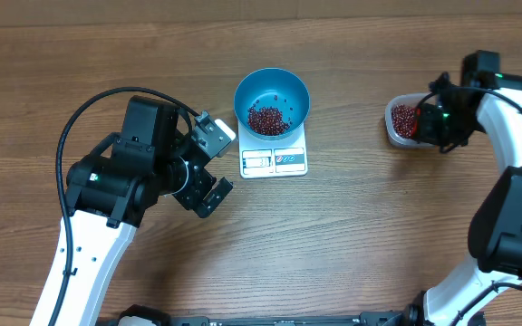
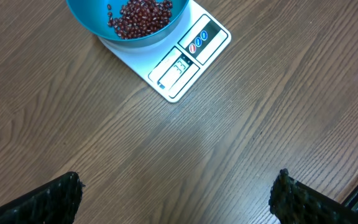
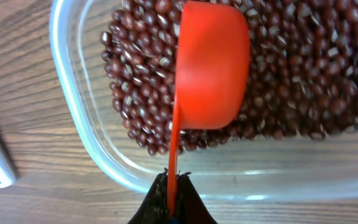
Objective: Scoop item into bowl and weigh 150g on scale
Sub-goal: 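Dip the red cup into the beans and scoop with the right gripper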
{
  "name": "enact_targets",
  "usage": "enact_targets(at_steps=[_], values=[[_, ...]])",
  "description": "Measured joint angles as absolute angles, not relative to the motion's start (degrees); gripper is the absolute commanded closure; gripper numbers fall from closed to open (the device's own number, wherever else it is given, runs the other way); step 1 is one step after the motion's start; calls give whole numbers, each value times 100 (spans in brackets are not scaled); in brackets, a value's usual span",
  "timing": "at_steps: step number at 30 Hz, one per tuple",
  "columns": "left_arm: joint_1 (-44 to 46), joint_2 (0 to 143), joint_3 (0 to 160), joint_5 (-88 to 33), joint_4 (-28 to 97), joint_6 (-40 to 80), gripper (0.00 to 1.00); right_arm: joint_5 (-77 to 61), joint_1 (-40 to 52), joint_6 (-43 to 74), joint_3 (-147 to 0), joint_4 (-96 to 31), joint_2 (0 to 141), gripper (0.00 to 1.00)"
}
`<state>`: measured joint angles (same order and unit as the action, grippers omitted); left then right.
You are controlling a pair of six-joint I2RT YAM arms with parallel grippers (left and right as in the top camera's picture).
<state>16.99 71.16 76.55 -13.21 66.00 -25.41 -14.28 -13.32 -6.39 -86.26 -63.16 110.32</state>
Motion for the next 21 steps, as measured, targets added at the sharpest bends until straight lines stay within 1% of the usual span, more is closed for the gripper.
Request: enact_targets(at_steps=[8, 21], values=[[1699, 7116, 7655, -1321, 6600, -2541, 0, -2429, -2049, -596, -8586, -6372, 11087, 96], [1699, 7116, 7655, -1323, 6600, -2543, 0, -3581, -2565, -596, -8580, -6477, 11109, 96]])
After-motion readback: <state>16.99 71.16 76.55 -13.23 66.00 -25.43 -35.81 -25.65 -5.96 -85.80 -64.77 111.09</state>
